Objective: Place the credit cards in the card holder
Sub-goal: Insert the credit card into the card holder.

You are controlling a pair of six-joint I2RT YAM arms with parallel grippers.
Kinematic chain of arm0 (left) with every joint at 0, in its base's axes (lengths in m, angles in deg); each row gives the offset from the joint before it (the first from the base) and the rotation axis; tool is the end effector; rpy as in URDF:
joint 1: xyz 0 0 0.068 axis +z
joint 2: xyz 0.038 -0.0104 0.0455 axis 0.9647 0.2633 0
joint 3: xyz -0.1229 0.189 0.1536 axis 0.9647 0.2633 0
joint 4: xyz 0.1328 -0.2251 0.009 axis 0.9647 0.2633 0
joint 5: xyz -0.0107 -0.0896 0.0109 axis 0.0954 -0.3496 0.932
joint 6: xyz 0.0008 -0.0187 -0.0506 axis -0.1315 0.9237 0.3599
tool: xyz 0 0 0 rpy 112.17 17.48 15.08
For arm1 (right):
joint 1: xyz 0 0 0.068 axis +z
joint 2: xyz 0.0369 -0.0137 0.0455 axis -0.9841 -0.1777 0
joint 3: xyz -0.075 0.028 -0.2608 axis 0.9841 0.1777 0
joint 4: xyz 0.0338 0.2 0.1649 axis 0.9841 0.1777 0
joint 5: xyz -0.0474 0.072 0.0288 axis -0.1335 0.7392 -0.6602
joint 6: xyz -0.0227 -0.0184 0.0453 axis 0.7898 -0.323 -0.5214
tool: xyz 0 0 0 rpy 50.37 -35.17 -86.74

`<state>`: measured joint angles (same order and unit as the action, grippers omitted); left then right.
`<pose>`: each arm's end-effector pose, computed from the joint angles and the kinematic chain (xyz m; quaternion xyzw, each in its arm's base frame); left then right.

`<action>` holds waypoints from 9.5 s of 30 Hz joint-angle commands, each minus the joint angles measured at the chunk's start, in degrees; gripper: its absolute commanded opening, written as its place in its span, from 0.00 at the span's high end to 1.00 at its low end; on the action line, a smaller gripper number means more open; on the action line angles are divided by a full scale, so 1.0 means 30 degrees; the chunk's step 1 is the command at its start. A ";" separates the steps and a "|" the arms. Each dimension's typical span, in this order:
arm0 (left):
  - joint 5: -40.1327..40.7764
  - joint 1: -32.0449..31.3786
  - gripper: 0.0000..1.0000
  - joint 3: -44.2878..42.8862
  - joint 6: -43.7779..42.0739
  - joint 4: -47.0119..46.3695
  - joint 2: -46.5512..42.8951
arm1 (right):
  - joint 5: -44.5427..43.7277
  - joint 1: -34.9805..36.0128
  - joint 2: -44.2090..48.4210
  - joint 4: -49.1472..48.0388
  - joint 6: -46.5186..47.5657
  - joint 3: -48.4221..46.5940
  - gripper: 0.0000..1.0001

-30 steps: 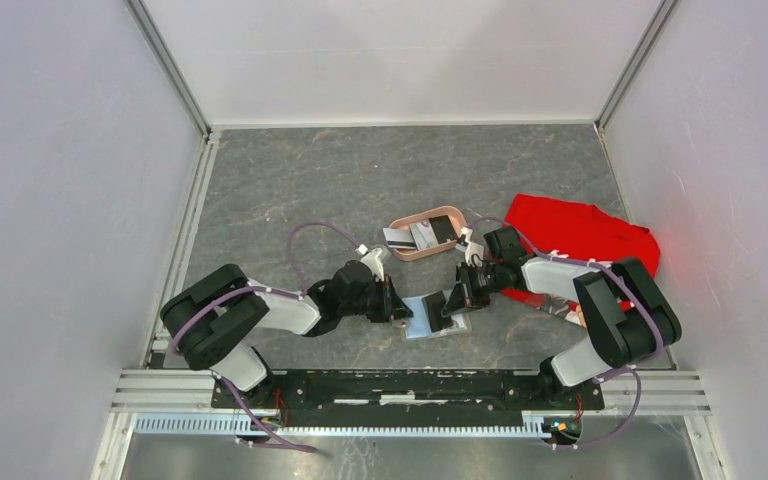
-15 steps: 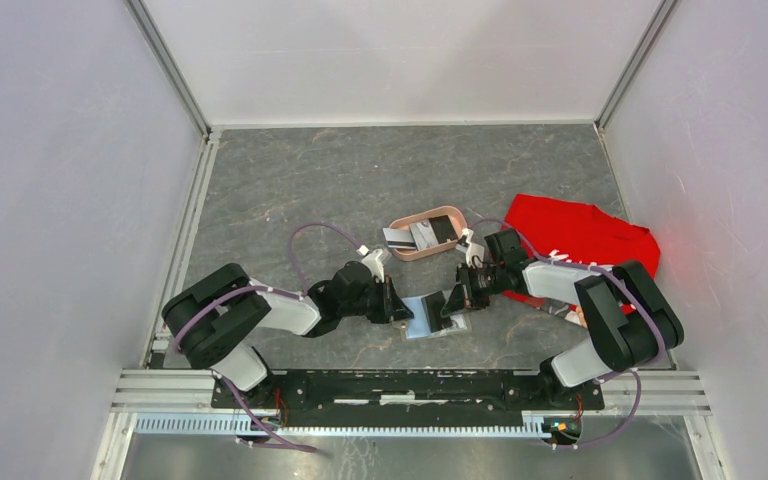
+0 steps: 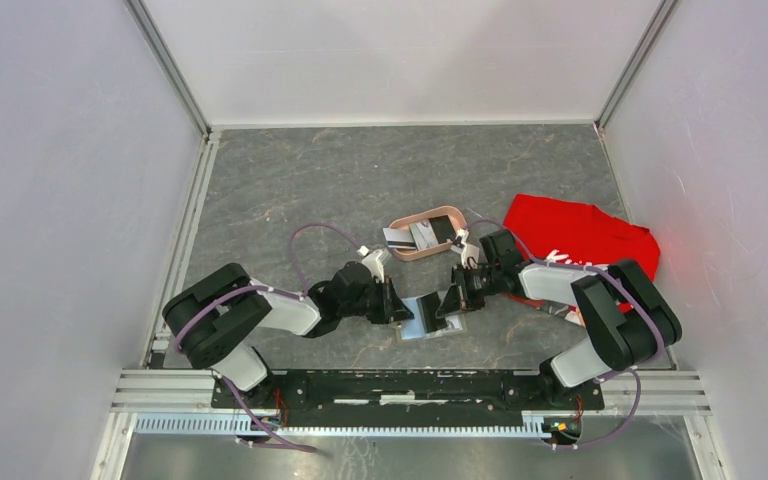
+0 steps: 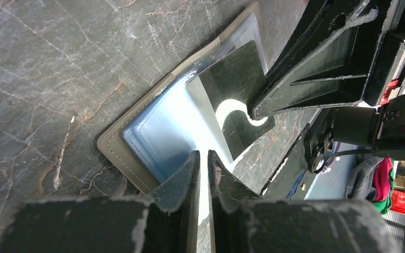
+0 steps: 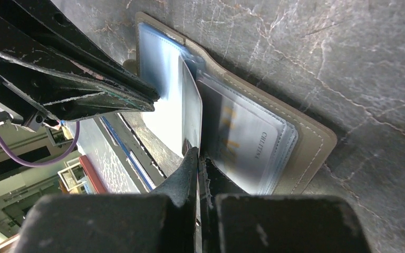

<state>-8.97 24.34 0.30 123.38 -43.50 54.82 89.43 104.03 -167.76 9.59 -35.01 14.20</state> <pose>0.1611 -0.2097 0.1170 0.0714 0.8696 -0.4397 0.2130 0.2082 0.1207 0.1191 -0.0752 0.8999 0.4252 0.0614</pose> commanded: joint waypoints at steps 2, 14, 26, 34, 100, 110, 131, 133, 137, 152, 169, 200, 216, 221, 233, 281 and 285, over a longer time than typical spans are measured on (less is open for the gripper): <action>-0.0316 -0.0078 0.84 0.0299 0.0110 -0.0784 0.0162 | -0.1227 0.0418 -0.0713 -0.0047 0.0335 0.0002 1.00; -0.0132 0.0394 0.70 -0.1612 -0.0780 0.0160 -0.1909 | -0.1454 0.0432 -0.0472 0.0059 0.0724 -0.0035 0.85; -0.0858 0.0519 0.66 -0.4389 0.0873 -0.1338 0.1646 | -0.1150 0.0443 -0.0524 0.0010 0.0833 -0.0192 0.82; -0.0419 0.0201 0.66 -0.5087 0.1236 -0.1353 0.2468 | -0.1165 0.0440 -0.0349 -0.0033 0.0939 -0.0152 0.77; 0.3145 -0.0271 0.74 0.1895 0.1644 0.1306 -0.5113 | -0.2189 0.3694 0.2381 0.1650 0.4744 -0.0445 0.20; 0.3185 -0.0630 0.74 0.1961 0.1820 0.0571 -0.5176 | -0.2331 0.3700 0.1737 0.1519 0.4575 -0.0651 0.21; 0.3866 -0.0707 0.56 -0.2276 0.7269 -0.5285 0.2009 | -0.1507 0.3668 0.2004 0.0998 0.5840 -0.0459 0.12; 0.3859 -0.0776 0.57 -0.2448 0.7847 -0.5982 0.2562 | -0.1546 0.3672 0.1941 0.1021 0.5786 -0.0493 0.12; 0.3970 -0.0894 0.57 -0.3039 0.8190 -0.6190 0.3160 | -0.1632 0.3668 0.1742 0.1158 0.5753 -0.0642 0.12; 0.4205 -0.1701 0.56 -0.5177 0.9380 -0.1592 0.4063 | -0.2681 0.3680 0.1837 0.1647 0.6079 -0.0881 0.12; 0.5031 -0.1748 0.56 -0.3463 0.8861 0.0516 0.2102 | -0.2977 0.3675 0.2474 0.1671 0.5978 -0.0826 0.10; 0.8913 -0.1744 0.52 0.1350 0.2265 0.1587 -0.8104 | -0.3745 0.4253 0.3840 0.2455 0.8384 -0.0737 0.04; 0.7901 -0.1742 0.57 0.3308 0.3698 0.1910 -0.9028 | -0.2915 0.4858 0.4186 0.2705 0.7873 -0.0838 0.08; 0.7541 -0.1748 0.59 0.3630 0.3980 0.1892 -0.9085 | -0.2479 0.4850 0.4587 0.2240 0.7571 -0.0183 0.09; 0.5530 -0.1746 0.60 0.3230 0.4336 0.0616 -0.5869 | -0.1776 0.5510 0.3123 0.1885 0.7229 -0.1036 0.12; 0.4038 -0.2154 0.05 0.3335 0.3265 0.3595 -1.7745 | 0.3396 0.0881 0.8483 1.0561 2.6426 -0.6631 0.02; 0.8758 -0.5999 0.04 0.2361 0.2900 0.4756 -1.5844 | 0.3555 -0.0635 0.9963 0.7220 2.4548 -0.3738 0.02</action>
<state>8.40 15.36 11.75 130.41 -30.08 3.83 96.36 105.45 -141.99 41.10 41.88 -3.16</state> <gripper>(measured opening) 0.956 0.979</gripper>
